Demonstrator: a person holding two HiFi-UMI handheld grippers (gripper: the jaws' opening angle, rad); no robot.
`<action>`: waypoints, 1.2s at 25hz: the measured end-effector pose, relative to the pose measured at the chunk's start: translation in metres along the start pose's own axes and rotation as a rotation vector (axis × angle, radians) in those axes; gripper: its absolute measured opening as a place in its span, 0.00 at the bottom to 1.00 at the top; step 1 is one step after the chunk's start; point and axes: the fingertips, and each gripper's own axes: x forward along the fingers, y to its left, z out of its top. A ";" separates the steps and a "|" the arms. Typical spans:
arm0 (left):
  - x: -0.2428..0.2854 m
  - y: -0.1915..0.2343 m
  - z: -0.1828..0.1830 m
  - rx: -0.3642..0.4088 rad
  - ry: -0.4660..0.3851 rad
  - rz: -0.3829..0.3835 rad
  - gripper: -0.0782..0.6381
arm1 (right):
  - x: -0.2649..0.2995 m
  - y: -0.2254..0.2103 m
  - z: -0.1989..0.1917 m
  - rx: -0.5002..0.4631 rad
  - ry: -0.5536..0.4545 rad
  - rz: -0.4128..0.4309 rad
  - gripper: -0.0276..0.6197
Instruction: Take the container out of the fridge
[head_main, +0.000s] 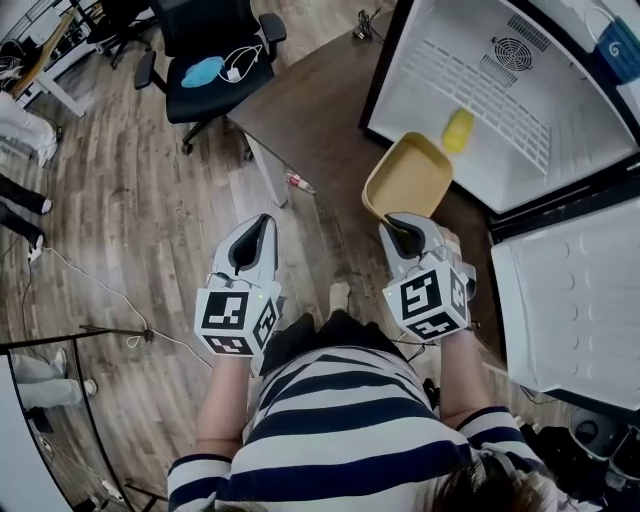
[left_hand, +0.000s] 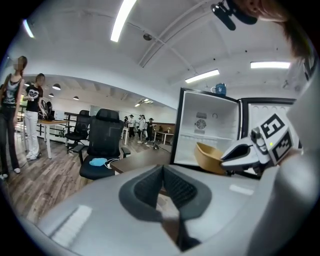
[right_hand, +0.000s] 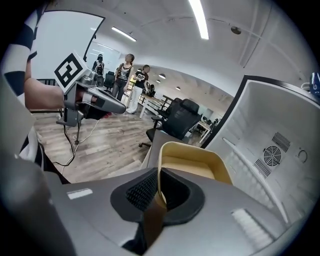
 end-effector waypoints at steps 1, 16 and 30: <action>-0.002 0.002 0.000 -0.002 0.000 0.003 0.11 | -0.001 0.003 0.001 0.004 -0.003 0.006 0.07; -0.017 0.018 -0.007 -0.015 0.006 0.048 0.11 | 0.001 0.040 0.014 0.109 -0.056 0.119 0.07; -0.015 0.006 -0.010 -0.014 0.010 0.037 0.11 | -0.005 0.042 0.014 0.108 -0.067 0.123 0.07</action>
